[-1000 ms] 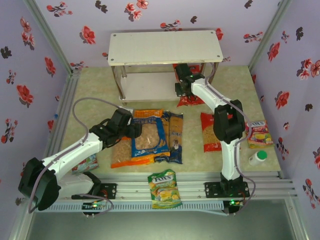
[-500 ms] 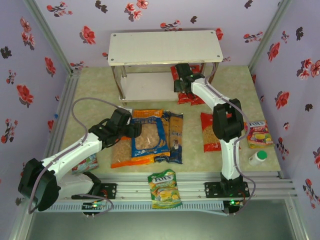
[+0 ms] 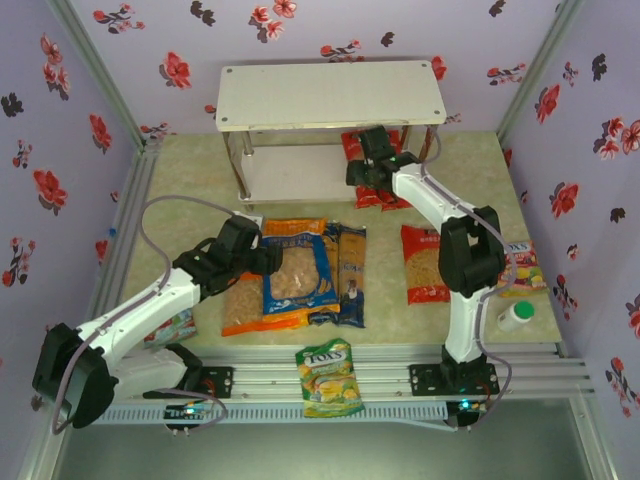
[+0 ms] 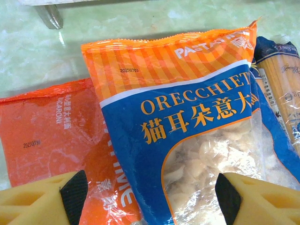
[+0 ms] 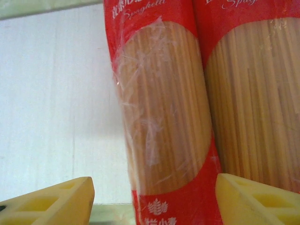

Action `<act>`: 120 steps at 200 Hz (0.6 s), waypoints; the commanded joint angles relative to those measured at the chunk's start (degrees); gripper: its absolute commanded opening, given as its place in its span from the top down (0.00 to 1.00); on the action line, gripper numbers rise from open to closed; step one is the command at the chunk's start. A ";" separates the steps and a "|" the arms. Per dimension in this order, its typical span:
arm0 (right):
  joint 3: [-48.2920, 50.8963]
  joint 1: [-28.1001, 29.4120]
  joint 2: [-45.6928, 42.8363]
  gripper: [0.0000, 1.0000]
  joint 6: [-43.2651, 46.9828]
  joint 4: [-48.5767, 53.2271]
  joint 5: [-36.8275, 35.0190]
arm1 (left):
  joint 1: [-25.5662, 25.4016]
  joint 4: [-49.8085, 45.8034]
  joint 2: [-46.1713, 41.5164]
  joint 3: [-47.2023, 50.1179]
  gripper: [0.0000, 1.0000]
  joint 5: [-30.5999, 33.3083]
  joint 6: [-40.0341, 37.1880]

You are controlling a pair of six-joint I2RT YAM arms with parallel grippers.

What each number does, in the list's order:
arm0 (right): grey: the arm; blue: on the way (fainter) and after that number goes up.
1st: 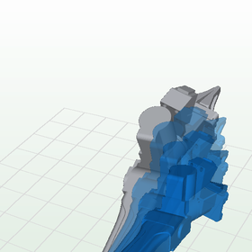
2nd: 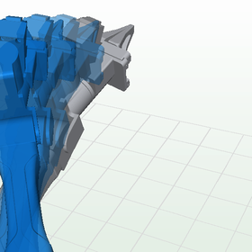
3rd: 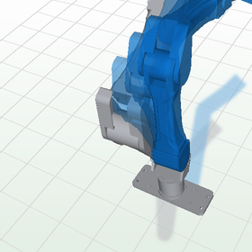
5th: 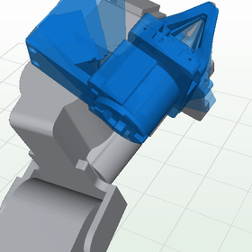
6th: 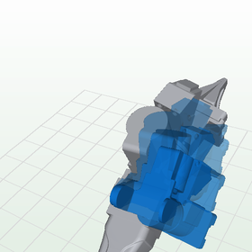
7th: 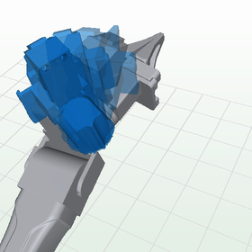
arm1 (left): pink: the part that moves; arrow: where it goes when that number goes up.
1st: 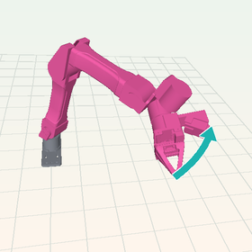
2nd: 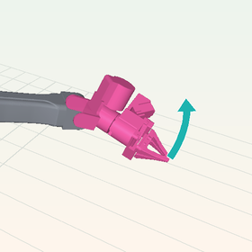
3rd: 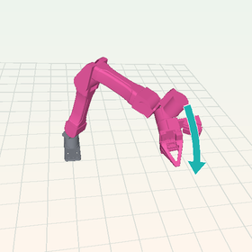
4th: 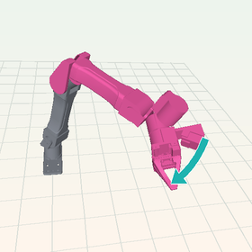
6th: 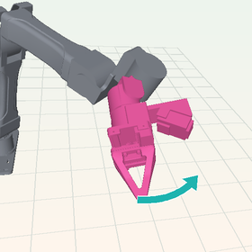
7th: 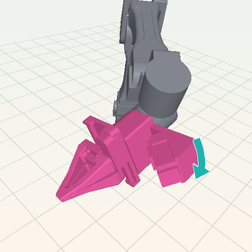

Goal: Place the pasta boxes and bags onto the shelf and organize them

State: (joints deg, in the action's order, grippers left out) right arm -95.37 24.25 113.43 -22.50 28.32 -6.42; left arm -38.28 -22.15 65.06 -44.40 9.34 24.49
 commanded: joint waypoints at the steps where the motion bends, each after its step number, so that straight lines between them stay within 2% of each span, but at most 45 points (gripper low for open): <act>1: 1.49 -0.20 -1.13 0.32 -2.84 -1.07 2.44 | 0.40 -0.92 -0.90 0.65 0.24 -0.13 -0.23; 39: 1.33 -0.12 0.98 0.32 -4.11 0.62 2.18 | 0.40 -1.15 -1.71 1.03 0.24 -0.19 -0.24; 86: 2.17 0.54 1.31 0.34 -4.76 -0.44 6.90 | 0.41 -1.14 -1.95 1.25 0.24 -0.30 -0.14; 120: 2.90 0.53 0.71 0.33 -4.70 -0.61 6.44 | 0.39 -1.64 -2.54 1.25 0.24 -0.46 -0.24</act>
State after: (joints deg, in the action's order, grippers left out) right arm -93.51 24.43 114.13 -26.20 27.83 -1.21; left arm -38.28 -22.35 64.05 -43.75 9.32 24.49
